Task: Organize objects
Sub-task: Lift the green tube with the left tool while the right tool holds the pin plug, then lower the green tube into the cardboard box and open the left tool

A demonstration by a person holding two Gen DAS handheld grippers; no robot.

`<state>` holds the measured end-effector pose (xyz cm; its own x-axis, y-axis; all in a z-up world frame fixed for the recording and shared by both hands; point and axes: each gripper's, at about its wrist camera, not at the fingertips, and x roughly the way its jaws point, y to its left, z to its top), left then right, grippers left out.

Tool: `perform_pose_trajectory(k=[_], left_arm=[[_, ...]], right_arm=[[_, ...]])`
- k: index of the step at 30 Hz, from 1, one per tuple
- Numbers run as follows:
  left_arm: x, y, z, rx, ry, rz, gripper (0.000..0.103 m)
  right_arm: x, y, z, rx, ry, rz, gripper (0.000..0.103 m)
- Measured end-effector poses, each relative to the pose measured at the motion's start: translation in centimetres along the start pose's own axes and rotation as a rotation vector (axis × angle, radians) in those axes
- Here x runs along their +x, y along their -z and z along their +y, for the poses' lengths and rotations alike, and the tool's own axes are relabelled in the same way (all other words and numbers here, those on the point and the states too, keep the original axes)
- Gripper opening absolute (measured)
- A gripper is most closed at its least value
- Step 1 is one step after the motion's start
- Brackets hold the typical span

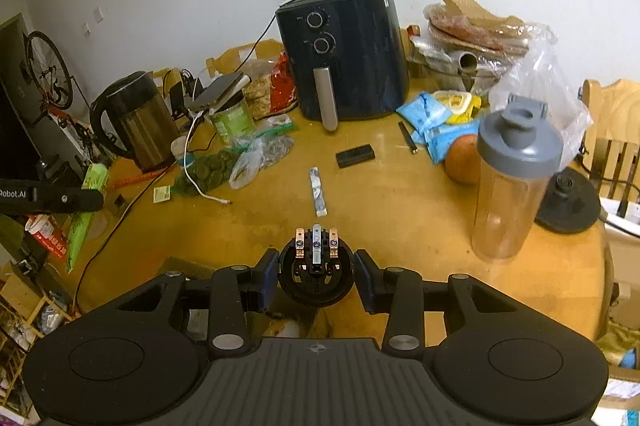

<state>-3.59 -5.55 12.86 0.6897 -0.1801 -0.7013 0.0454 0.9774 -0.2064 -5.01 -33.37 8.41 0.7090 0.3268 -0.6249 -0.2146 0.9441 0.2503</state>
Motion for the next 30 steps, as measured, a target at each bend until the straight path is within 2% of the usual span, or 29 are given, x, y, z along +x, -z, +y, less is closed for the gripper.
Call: perform_pose_trajectory(k=[11, 18, 22, 27, 28, 29, 30], left_arm=[[1.6, 1.1, 0.5, 0.031, 0.023, 0.065, 0.026], [3.8, 1.4, 1.1, 0.038, 0.071, 0.131, 0.027], [4.4, 1.3, 1.2, 0.063, 0.117, 0.152, 0.027], [4.9, 1.3, 1.9, 0.070, 0.134, 0.171, 0.028], [4.8, 1.3, 2.2, 0.071, 0.132, 0.168, 0.032], [4.7, 1.2, 2.3, 0.071, 0.129, 0.165, 0.044], [4.7, 1.1, 2.5, 0.071, 0.123, 0.159, 0.048]], right_arm=[[-0.5, 1.4, -0.2, 0.055, 0.039, 0.011, 0.043], [-0.5, 1.3, 0.2, 0.085, 0.086, 0.010, 0.043], [-0.1, 1.0, 0.9, 0.089, 0.103, 0.014, 0.043], [0.5, 1.0, 1.8, 0.089, 0.103, 0.019, 0.043], [0.7, 1.0, 2.0, 0.090, 0.102, 0.022, 0.043], [0.9, 1.0, 2.4, 0.090, 0.100, 0.025, 0.043], [1.2, 1.0, 2.7, 0.089, 0.096, 0.030, 0.043]])
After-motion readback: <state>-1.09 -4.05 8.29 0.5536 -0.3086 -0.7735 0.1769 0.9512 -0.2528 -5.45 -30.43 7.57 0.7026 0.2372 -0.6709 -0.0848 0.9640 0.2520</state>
